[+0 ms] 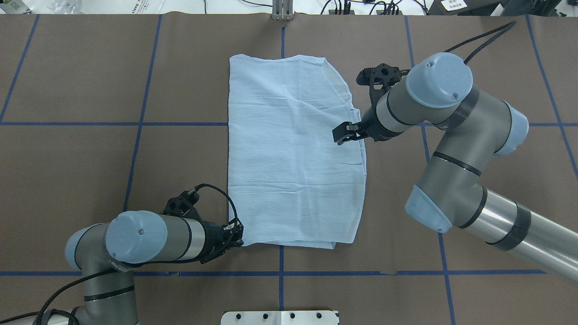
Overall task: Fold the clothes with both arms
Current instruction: 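Move the right gripper down to the shirt's near corner beside the left gripper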
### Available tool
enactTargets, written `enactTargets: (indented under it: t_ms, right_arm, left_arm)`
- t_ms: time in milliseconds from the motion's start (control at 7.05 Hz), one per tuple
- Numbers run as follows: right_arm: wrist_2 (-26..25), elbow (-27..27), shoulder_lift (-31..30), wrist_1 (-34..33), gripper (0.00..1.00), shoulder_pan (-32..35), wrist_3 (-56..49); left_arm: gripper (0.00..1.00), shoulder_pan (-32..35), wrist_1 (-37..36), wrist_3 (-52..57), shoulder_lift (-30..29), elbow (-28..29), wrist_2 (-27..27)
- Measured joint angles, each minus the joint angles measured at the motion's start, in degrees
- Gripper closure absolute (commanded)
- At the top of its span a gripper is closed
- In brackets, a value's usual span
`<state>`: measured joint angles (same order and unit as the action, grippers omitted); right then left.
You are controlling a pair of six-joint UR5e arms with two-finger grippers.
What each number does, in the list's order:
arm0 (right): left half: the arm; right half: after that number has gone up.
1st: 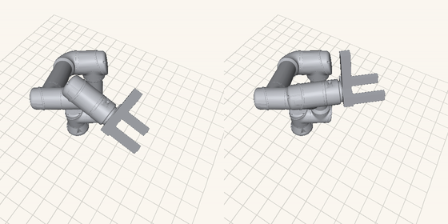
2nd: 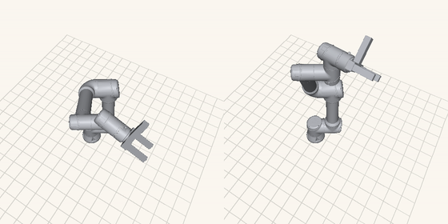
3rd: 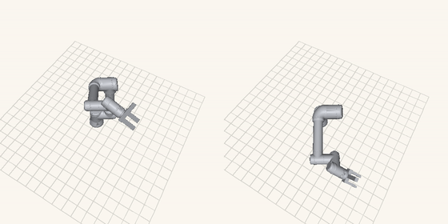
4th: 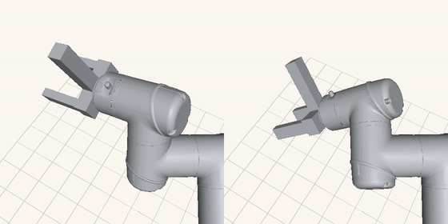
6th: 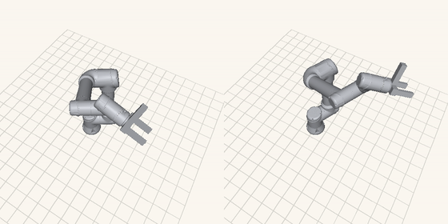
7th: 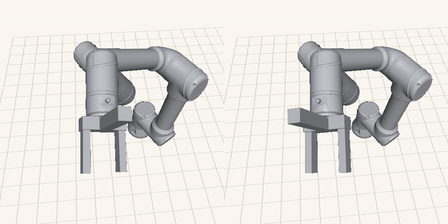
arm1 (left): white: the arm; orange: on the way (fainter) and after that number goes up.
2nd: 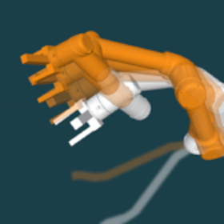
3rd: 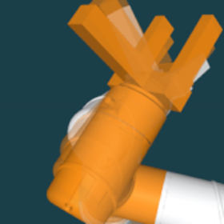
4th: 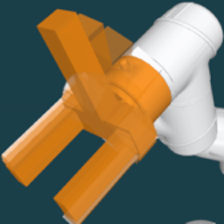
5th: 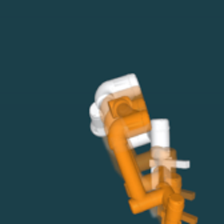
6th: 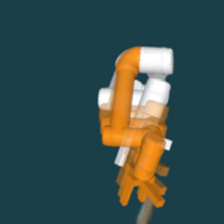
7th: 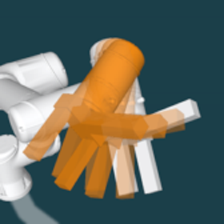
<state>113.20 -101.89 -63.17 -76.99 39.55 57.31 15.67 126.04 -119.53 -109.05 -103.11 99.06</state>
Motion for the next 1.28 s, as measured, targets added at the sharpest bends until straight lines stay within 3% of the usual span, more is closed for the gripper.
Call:
enactTargets:
  t_ms: [284,709,1276]
  right_arm:
    - [0.0,-1.0,-0.7,0.1,0.0,-0.7,3.6]
    - [-1.1,-4.3,-2.9,0.2,0.0,-6.6,18.7]
    - [-11.9,-5.6,-4.2,-1.0,0.0,-19.7,45.2]
  left_arm:
    - [1.0,0.2,0.0,0.1,0.0,-1.1,0.2]
    - [1.0,0.5,0.0,0.1,-0.1,-2.4,0.4]
    - [1.0,0.5,0.0,0.1,-0.5,-2.6,0.4]
